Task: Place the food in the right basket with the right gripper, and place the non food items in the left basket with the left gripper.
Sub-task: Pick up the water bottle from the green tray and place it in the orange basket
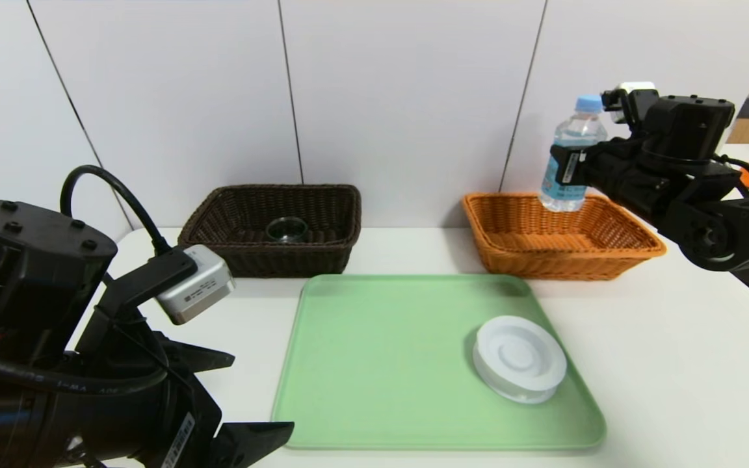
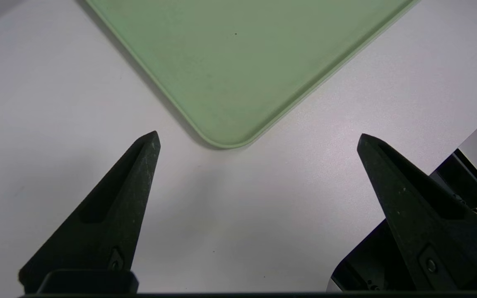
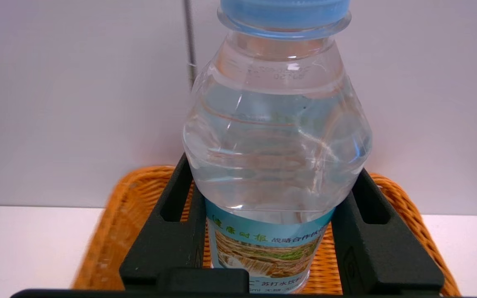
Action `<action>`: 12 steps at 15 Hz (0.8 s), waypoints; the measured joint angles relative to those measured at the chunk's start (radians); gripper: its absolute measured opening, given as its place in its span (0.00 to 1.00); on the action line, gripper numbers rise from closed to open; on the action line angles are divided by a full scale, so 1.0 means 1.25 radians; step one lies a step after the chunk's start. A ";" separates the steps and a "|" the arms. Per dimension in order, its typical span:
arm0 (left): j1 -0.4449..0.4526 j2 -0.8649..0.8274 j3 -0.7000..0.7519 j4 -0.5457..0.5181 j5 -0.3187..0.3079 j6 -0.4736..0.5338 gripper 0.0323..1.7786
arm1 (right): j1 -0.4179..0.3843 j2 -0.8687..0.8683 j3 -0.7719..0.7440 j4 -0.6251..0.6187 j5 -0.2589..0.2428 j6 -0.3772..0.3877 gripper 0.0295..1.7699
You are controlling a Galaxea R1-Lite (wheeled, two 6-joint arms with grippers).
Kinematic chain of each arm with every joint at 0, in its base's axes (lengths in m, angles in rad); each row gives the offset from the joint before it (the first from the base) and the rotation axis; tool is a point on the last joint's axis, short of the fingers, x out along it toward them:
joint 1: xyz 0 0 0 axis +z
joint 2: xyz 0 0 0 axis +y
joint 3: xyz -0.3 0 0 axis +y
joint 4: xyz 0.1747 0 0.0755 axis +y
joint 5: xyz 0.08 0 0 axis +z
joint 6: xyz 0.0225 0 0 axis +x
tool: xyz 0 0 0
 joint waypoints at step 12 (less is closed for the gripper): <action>0.008 0.028 -0.005 -0.002 -0.002 -0.002 0.95 | -0.039 0.124 -0.002 -0.060 0.006 0.010 0.46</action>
